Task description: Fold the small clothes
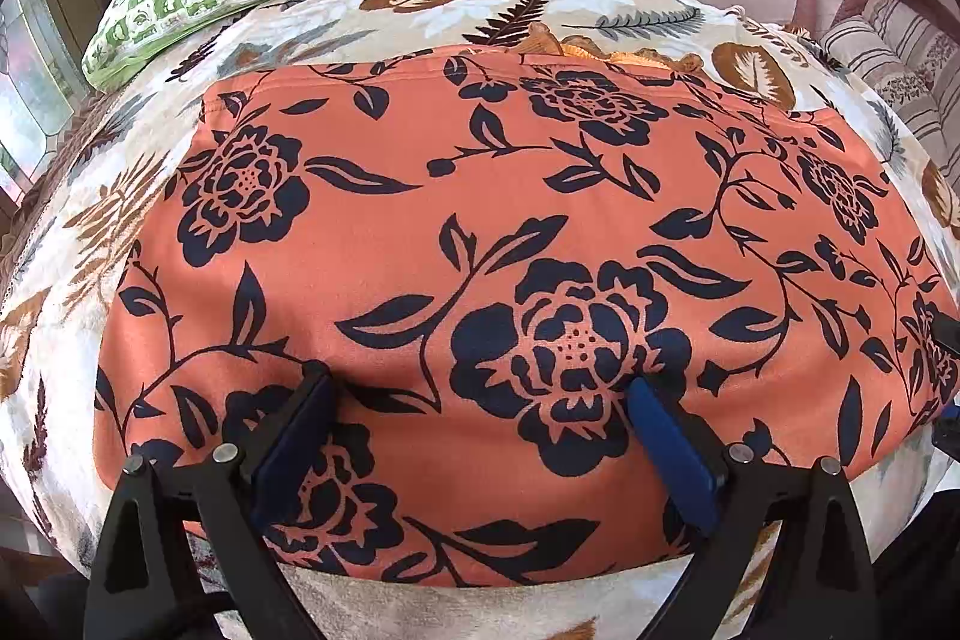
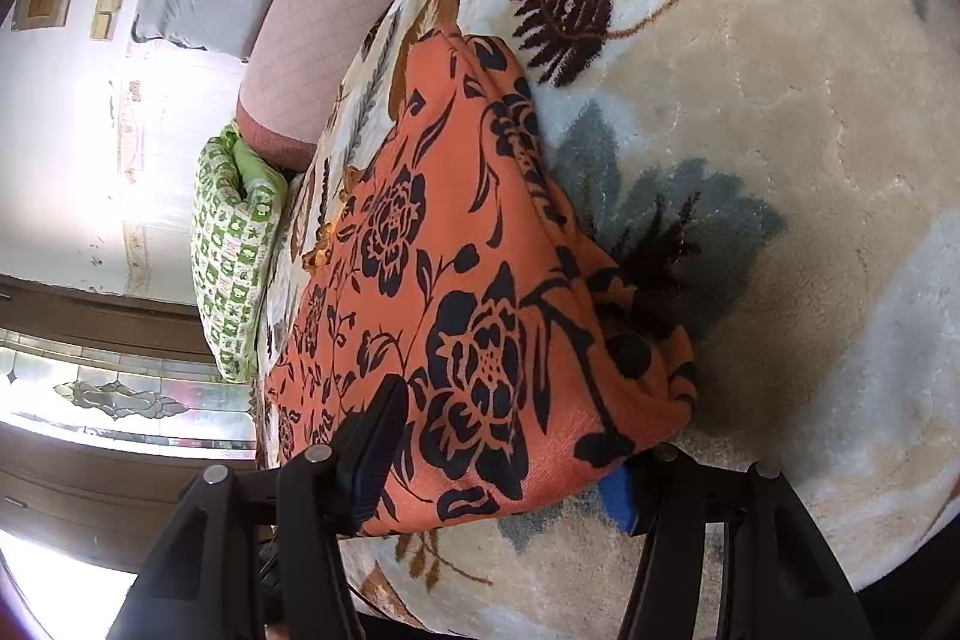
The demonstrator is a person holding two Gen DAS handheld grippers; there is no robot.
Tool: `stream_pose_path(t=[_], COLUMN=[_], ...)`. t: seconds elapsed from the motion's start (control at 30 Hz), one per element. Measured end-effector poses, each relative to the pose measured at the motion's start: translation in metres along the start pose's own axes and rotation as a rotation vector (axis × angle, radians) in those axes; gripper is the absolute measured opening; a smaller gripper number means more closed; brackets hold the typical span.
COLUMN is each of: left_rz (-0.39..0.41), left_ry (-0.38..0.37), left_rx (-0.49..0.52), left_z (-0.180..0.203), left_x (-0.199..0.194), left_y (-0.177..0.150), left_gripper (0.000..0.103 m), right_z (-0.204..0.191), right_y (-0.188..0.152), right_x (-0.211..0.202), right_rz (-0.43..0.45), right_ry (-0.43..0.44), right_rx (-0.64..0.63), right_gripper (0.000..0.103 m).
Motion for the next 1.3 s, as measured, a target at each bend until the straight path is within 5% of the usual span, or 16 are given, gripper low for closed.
stream_pose_path(t=[0.23, 0.4, 0.53, 0.8, 0.83, 0.9, 1.0, 1.23, 1.3], left_rz=[0.001, 0.08, -0.008, 0.01, 0.011, 0.012, 0.018, 0.029, 0.03], left_ry=[-0.018, -0.014, -0.001, 0.011, 0.009, 0.007, 0.006, 0.01, 0.003], left_rx=[-0.016, -0.049, 0.004, 0.016, 0.016, 0.015, 0.021, 0.029, 0.027], left_z=[-0.002, -0.007, 0.0, 0.0, -0.001, 0.0, 0.0, 0.0, 0.0], left_x=[-0.005, -0.026, -0.001, -0.004, -0.004, -0.003, -0.003, 0.0, -0.001], left_y=[0.0, 0.003, -0.003, -0.002, -0.002, 0.0, -0.003, -0.003, -0.003], left_gripper=[0.098, 0.098, 0.098, 0.099, 0.099, 0.099, 0.099, 0.1, 0.1], right_z=[-0.004, -0.012, -0.002, 0.001, 0.0, 0.001, 0.008, 0.009, 0.011], right_y=[-0.001, -0.004, 0.002, 0.007, 0.007, 0.006, 0.007, -0.007, -0.004], right_x=[-0.001, -0.006, 0.001, 0.002, 0.002, 0.002, 0.0, -0.014, -0.021], right_rz=[0.005, 0.018, 0.017, 0.011, 0.015, 0.035, 0.052, 0.097, 0.091], right_ry=[-0.006, 0.003, 0.017, 0.037, 0.022, -0.038, -0.064, -0.169, -0.134], right_rx=[-0.021, -0.042, 0.006, 0.01, -0.007, -0.036, -0.024, -0.124, -0.083], right_gripper=[0.061, 0.062, 0.062, 0.062, 0.06, 0.032, 0.018, 0.012, 0.016])
Point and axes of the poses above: each gripper's, at about its wrist camera, not at the fingertips, and x roughly the way its jaws point, z to its right, y to its top, the point moved 4 cm from there along x, roughly the way its jaws point, and after that the axes turned 15 degrees about x, right-handed, at the moved point
